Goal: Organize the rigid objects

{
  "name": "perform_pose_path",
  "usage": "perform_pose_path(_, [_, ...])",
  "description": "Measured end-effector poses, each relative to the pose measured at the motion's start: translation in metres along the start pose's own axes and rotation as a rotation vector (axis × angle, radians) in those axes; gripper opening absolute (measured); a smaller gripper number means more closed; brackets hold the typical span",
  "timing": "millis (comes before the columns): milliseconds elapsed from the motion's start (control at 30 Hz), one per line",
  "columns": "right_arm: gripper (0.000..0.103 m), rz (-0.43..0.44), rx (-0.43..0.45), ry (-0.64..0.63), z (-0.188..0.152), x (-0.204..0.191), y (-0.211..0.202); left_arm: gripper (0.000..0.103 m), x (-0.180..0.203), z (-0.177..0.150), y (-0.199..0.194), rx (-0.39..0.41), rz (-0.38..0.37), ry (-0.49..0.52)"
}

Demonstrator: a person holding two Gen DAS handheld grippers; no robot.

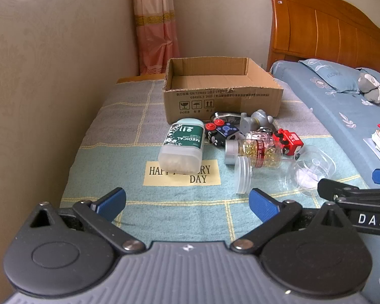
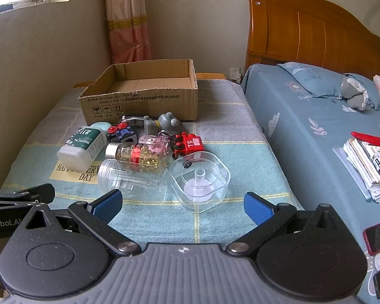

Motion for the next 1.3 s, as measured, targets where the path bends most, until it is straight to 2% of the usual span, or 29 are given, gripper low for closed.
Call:
perform_pose_path(1000, [0.103, -0.016, 0.014, 0.008, 0.005, 0.003, 0.002, 0.102, 0.002, 0.006, 0.005, 0.009, -0.035, 0.0])
perform_pose_path(1133, [0.103, -0.001, 0.025, -0.007, 0.006, 0.002, 0.004, 0.102, 0.002, 0.007, 0.01, 0.009, -0.066, 0.002])
perform_pose_path(1300, [0.103, 0.031, 0.05, -0.036, 0.005, 0.003, 0.011, 0.102, -0.007, 0.009, 0.02, 0.021, -0.062, 0.017])
Point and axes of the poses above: each gripper's, at about its wrist camera, not at the fingertips, and y roughly the way its jaws point, x to its right, z to its top, the point moved 9 cm from there along y, roughly the way its jaws point, and after that the axes turned 10 degrees about x, right-handed, at the moved point
